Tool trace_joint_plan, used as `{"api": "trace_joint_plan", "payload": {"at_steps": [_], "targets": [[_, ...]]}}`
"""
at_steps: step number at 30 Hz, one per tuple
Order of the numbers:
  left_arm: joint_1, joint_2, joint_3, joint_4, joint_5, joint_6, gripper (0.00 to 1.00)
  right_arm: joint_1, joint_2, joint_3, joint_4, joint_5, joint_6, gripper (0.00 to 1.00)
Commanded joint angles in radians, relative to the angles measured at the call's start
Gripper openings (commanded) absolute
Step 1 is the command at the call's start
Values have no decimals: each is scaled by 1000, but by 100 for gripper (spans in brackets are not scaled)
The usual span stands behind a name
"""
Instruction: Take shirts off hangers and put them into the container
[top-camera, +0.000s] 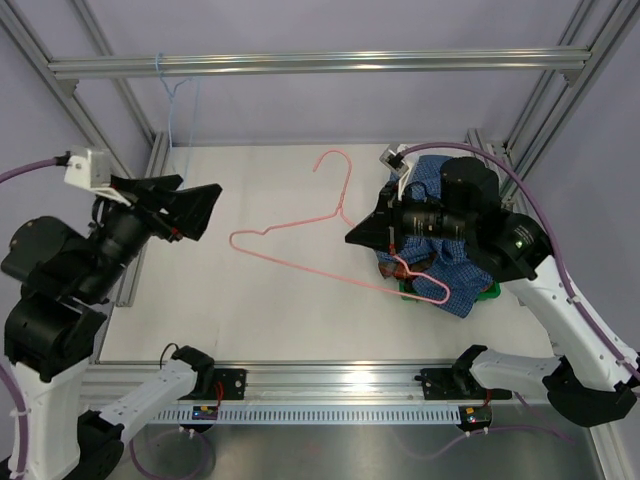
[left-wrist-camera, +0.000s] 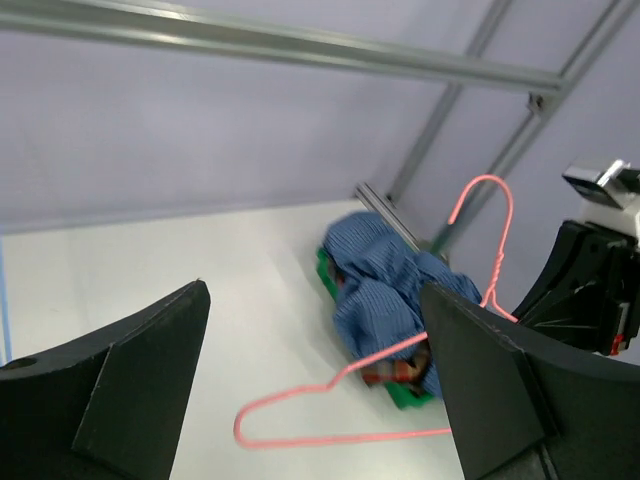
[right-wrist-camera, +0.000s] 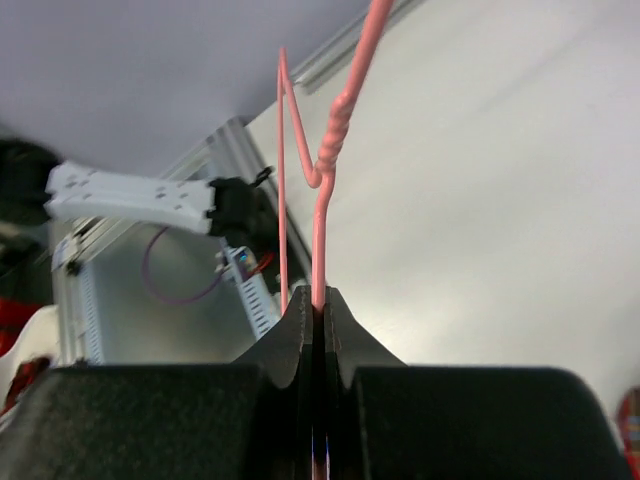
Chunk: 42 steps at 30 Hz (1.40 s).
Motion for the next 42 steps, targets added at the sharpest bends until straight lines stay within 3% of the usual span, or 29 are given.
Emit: {"api": "trace_joint_plan", "payload": {"at_steps": [1,6,9,21,31,42], "targets": [[3,-17,-5,9,-188,76,91,-3,31,31,-21,303,14,0],[2,-2,-30,66,-153,82,92,-4,175,120,66,643,37,0],[3,-9,-54,95,-112,68,92,-8,262,203,134,718,9,0],[2,-22,-92,87,-98,99,93,-23,557,662,73,730,-75,0],[2,-28,-74,80,-64,113,94,-109,808,1022,-24,624,-5,0],[2,-31,-48,69,-52,119,95,-109,775,875,60,618,70,0]]}}
